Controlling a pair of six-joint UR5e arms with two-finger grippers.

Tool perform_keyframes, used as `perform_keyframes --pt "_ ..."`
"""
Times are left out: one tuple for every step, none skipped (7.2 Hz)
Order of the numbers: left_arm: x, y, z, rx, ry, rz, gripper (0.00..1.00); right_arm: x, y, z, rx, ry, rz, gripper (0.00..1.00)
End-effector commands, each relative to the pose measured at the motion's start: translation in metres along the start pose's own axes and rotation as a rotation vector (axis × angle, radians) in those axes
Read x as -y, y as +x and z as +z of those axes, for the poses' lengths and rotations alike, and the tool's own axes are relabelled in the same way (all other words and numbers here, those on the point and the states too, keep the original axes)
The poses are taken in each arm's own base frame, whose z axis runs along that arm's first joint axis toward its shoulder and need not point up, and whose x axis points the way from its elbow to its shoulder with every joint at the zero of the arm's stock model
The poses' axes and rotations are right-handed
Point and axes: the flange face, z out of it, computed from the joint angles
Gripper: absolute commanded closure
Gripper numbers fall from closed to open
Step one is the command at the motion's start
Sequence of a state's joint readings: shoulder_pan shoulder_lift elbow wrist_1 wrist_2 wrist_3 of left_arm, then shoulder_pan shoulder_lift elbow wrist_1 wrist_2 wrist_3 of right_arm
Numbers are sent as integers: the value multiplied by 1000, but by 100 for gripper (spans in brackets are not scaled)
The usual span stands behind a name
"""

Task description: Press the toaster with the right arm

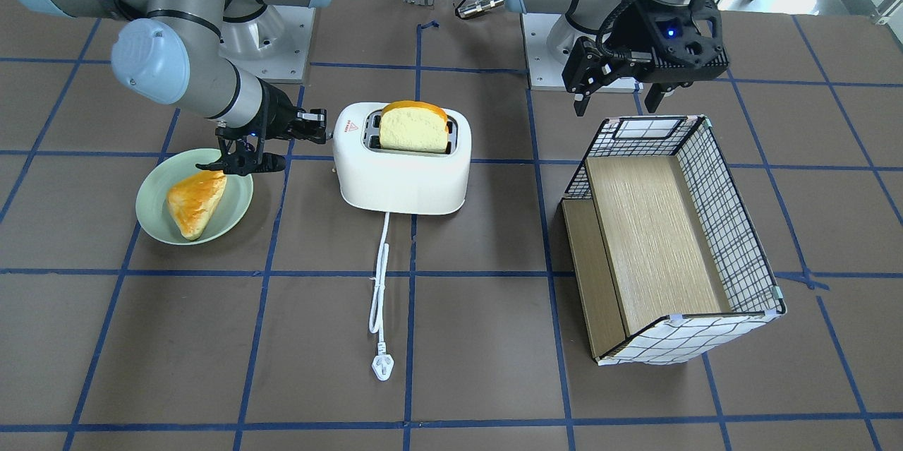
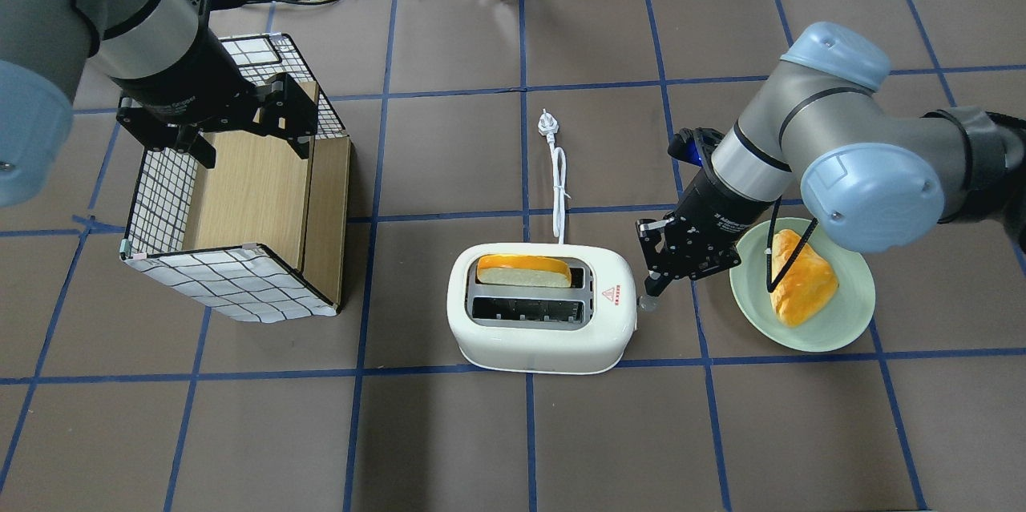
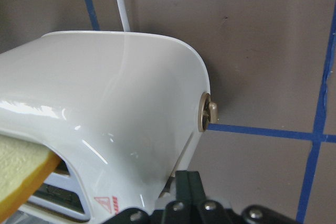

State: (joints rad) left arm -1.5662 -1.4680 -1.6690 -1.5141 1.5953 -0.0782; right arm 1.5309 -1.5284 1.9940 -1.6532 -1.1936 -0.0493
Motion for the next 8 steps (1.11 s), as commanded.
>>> perform_keyframes --pt "0 0 0 0 0 0 0 4 3 7 -2 -19 0 100" --pt "0 0 0 0 0 0 0 6 4 9 -4 -25 -24 100" --pt "0 0 1 0 -1 0 0 11 7 14 -4 -35 -26 100" --pt "0 0 0 0 0 0 0 12 7 16 -2 -39 -24 100" --pt "0 0 0 0 0 0 0 15 9 19 -1 -46 -22 100" --pt "0 0 0 0 0 0 0 17 10 21 -1 -50 -26 100" --pt "0 0 0 0 0 0 0 19 11 24 1 -59 -23 100" --pt "0 0 0 0 0 0 0 21 12 26 2 -65 -20 100"
